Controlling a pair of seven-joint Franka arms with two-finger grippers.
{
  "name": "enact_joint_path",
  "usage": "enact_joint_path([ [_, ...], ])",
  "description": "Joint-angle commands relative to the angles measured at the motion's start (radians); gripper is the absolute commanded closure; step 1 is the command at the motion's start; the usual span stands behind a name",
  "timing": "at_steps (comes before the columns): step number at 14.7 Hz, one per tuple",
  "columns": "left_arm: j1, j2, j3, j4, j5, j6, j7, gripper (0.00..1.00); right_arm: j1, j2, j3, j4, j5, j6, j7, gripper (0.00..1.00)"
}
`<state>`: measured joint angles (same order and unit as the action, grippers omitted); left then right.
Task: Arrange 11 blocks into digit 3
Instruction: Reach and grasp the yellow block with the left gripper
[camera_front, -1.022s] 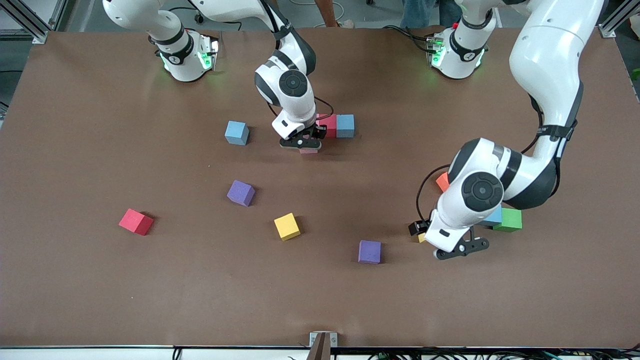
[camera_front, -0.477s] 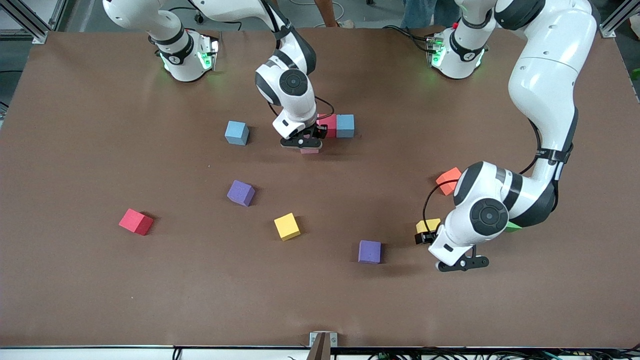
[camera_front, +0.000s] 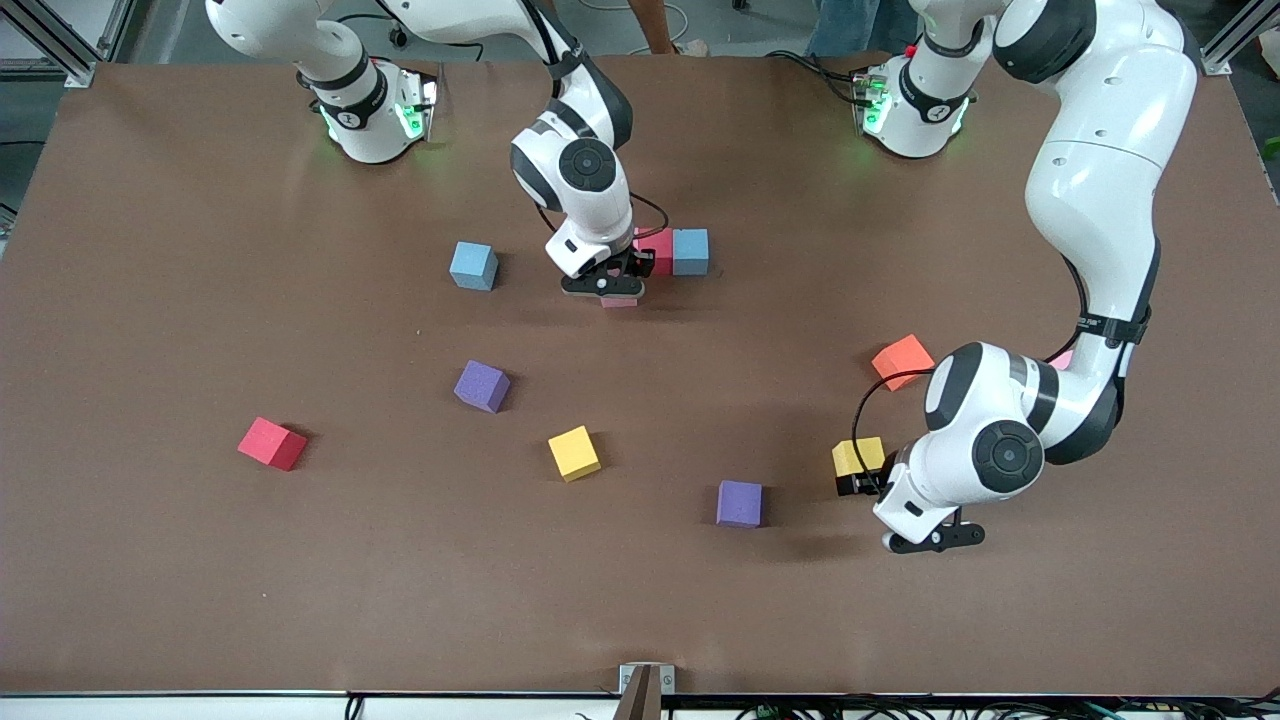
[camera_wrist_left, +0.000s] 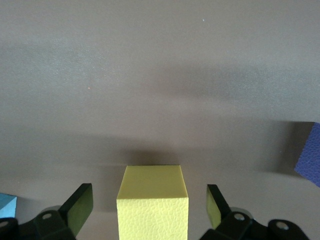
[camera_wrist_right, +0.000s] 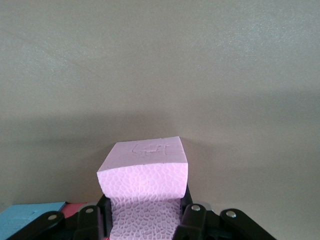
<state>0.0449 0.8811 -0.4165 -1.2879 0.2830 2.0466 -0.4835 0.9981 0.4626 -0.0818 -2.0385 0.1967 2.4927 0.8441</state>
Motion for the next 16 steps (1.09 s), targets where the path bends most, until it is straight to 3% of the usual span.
enact_joint_path([
  [1,-0.002,0.025,-0.002,0.019,-0.016,-0.002,0.02,0.01,0.019,0.002,-0.009,-0.014,0.023,0.009,0.007,0.95],
  [4,-0.002,0.036,0.002,0.01,-0.014,-0.002,0.02,0.02,0.016,0.002,-0.009,-0.011,0.023,0.003,0.003,0.84],
  [5,-0.003,0.039,0.004,0.007,-0.015,-0.002,0.017,0.03,0.016,0.002,-0.009,-0.009,0.02,0.003,0.0,0.55],
  [6,-0.007,0.045,0.004,0.007,-0.016,0.0,0.01,0.04,0.017,0.002,-0.01,-0.009,0.015,0.003,-0.002,0.01],
  [8,-0.008,0.051,0.004,0.004,-0.018,0.0,0.006,0.11,0.014,0.002,-0.01,-0.006,0.012,0.003,-0.003,0.0],
  [10,-0.011,0.052,0.004,0.004,-0.016,-0.002,0.002,0.35,0.011,0.001,-0.01,-0.003,0.012,0.003,-0.005,0.0],
  [11,-0.013,0.05,0.004,0.004,-0.015,-0.011,0.002,0.56,0.01,0.001,-0.01,-0.002,0.012,0.002,-0.01,0.0],
  [12,-0.014,0.047,0.002,0.001,-0.016,-0.014,0.0,0.69,0.008,-0.001,-0.01,0.0,0.012,0.002,-0.011,0.0],
  [15,-0.01,0.004,-0.001,0.005,-0.016,-0.048,-0.004,0.86,0.007,-0.018,-0.013,0.029,0.012,-0.078,-0.005,0.0],
  [16,-0.008,-0.02,-0.002,0.007,-0.016,-0.066,-0.004,0.87,0.005,-0.03,-0.015,0.038,0.012,-0.11,-0.005,0.0],
])
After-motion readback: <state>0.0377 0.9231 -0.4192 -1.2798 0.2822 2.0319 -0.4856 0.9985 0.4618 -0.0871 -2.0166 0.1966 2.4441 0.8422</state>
